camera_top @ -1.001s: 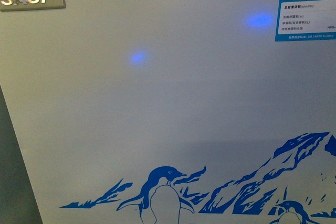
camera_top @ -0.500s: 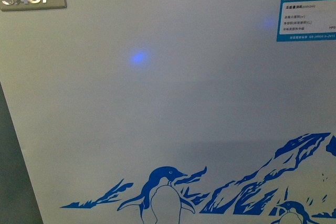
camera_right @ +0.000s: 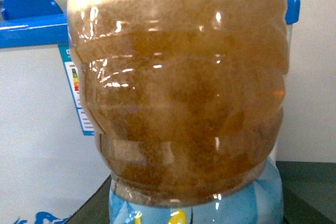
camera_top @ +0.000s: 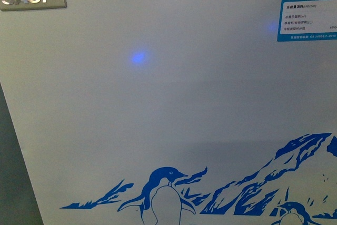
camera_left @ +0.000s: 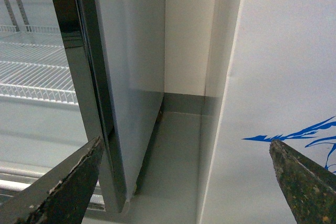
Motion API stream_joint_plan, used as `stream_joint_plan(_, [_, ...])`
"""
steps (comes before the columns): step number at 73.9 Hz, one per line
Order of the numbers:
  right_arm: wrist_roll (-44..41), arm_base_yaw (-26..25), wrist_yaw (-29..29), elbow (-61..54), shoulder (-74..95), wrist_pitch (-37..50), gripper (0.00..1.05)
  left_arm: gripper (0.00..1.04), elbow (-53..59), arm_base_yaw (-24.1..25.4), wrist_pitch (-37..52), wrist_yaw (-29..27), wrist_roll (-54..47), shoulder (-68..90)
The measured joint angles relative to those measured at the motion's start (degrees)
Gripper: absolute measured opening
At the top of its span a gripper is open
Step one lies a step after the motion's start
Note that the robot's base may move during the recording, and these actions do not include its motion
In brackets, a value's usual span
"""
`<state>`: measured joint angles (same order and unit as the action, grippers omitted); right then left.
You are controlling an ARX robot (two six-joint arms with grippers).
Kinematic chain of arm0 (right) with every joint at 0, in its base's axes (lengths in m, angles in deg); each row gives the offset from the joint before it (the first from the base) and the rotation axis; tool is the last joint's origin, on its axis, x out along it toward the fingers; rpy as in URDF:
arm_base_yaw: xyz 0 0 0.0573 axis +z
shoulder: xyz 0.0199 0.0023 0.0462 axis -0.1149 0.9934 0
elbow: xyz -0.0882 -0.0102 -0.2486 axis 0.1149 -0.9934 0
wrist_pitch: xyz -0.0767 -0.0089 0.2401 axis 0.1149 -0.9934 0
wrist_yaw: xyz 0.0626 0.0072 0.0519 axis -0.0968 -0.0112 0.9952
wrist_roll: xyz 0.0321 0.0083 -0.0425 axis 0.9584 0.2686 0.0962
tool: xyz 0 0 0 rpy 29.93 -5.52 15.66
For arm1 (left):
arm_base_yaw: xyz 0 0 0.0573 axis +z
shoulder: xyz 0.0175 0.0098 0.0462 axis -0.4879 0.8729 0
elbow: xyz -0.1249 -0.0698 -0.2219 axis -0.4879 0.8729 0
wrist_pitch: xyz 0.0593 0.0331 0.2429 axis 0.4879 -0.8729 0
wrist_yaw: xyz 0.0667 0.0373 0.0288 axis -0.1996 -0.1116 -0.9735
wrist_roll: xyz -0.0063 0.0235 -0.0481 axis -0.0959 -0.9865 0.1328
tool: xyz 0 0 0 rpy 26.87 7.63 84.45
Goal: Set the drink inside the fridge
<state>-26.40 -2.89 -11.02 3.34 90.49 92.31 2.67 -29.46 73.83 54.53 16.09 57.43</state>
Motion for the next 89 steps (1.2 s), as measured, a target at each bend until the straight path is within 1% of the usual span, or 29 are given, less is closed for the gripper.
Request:
stream_joint_plan(16, [-1.5, 0.9, 0.0, -0.2, 0.0, 0.2, 0.42, 0.97, 0.0, 0.0, 0.0, 0.0, 0.0, 0.0])
stream_joint_plan(89, [-2.1, 0.9, -0.1, -0.5, -0.2, 0.2, 0.41, 0.97, 0.0, 0.0, 0.0, 0.0, 0.0, 0.0])
